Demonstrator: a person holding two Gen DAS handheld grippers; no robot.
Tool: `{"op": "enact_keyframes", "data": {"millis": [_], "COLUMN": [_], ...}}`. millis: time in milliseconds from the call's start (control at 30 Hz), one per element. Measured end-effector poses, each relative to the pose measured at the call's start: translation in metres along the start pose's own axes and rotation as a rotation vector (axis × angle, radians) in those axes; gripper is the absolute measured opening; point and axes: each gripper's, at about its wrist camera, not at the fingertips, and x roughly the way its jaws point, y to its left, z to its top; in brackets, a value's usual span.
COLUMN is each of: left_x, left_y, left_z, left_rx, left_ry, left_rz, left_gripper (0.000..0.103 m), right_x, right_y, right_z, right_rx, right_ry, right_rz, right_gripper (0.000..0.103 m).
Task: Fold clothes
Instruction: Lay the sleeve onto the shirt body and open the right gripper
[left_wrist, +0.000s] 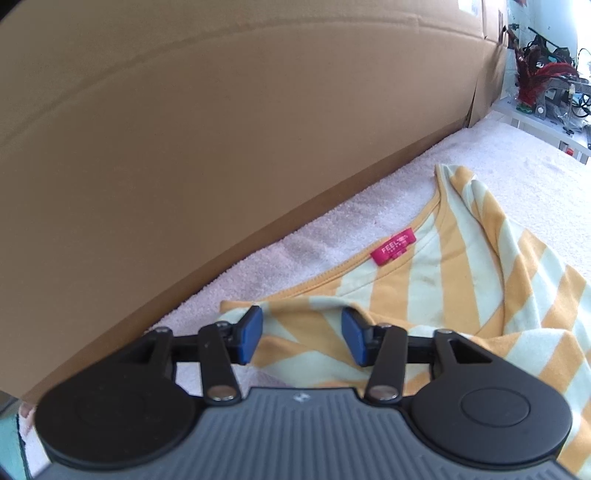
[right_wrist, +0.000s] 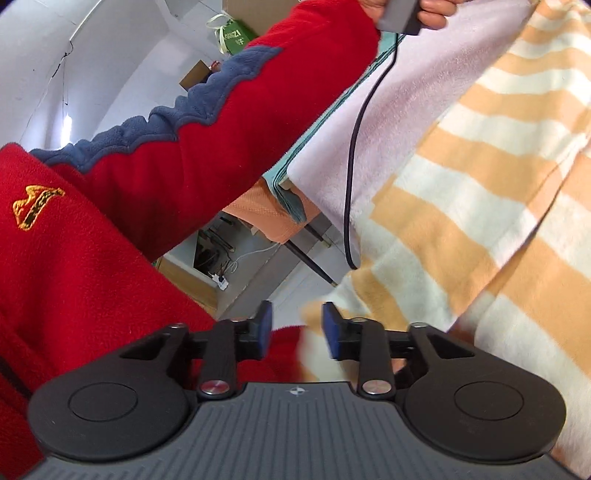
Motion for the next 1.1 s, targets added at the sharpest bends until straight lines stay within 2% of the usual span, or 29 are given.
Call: {"op": "enact_keyframes", "data": {"millis": [67, 100, 167, 200, 233, 300, 400, 500, 600, 667, 767, 867, 900, 967, 1033, 1067, 1100], "left_x": [-0.021, -0.030, -0.060, -0.074, -0.086, -0.112, -0.126, -0.125, -0.119, -0.123, -0.129, -0.133, -0.138, -0.143, -0.149, -0.152, -0.155], "left_y": [0.012, 0.019, 0.037, 0.042, 0.034, 0.014, -0.051, -0.097, -0.121, -0.129, -0.136, -0.142, -0.141, -0.141, -0.141, -0.140, -0.139], "left_z": [-0.002, -0.003, -0.007, -0.011, -0.017, -0.031, -0.058, -0.087, -0.107, -0.116, -0.125, -0.135, -0.139, -0.143, -0.146, -0.146, -0.146], "left_rx": [-0.025, -0.049, -0.154, -0.193, -0.182, -0.150, 0.033, 0.086, 0.066, 0.047, 0.036, 0.018, 0.006, -0.018, -0.043, -0.062, -0.082], "left_ry": [-0.043, -0.062, -0.127, -0.158, -0.174, -0.203, -0.192, -0.152, -0.105, -0.124, -0.133, -0.148, -0.151, -0.154, -0.156, -0.162, -0.169], "left_rz": [0.021, 0.030, 0.060, 0.038, 0.026, 0.006, 0.008, -0.075, -0.126, -0.098, -0.061, -0.021, -0.013, -0.002, 0.016, 0.009, -0.001], "left_gripper": [0.061, 0.061, 0.055, 0.052, 0.049, 0.047, 0.048, 0.048, 0.049, 0.048, 0.051, 0.052, 0.052, 0.054, 0.061, 0.061, 0.061], "right_x": [-0.014, -0.027, -0.060, -0.075, -0.088, -0.096, -0.098, -0.090, -0.072, -0.057, -0.027, -0.011, -0.015, -0.025, -0.041, -0.048, -0.048], "right_y": [0.009, 0.014, 0.025, 0.026, 0.025, 0.015, -0.014, -0.044, -0.070, -0.081, -0.101, -0.116, -0.115, -0.113, -0.104, -0.100, -0.100], "right_z": [0.001, 0.005, 0.015, 0.020, 0.025, 0.038, 0.062, 0.096, 0.138, 0.152, 0.173, 0.192, 0.195, 0.200, 0.200, 0.201, 0.202], "right_rx": [-0.015, -0.035, -0.075, -0.082, -0.089, -0.090, -0.037, -0.014, -0.033, -0.056, -0.070, -0.086, -0.073, -0.052, -0.058, -0.064, -0.080], "right_ry": [-0.019, -0.067, -0.220, -0.303, -0.380, -0.468, -0.523, -0.530, -0.446, -0.357, -0.275, -0.286, -0.306, -0.345, -0.380, -0.388, -0.363], "right_rz": [0.027, 0.052, 0.057, 0.011, -0.049, -0.240, -0.463, -0.607, -0.700, -0.748, -0.806, -0.895, -0.860, -0.799, -0.800, -0.816, -0.883], "right_gripper": [0.042, 0.042, 0.041, 0.040, 0.039, 0.029, 0.019, 0.019, 0.019, 0.019, 0.019, 0.019, 0.022, 0.023, 0.022, 0.022, 0.023]}}
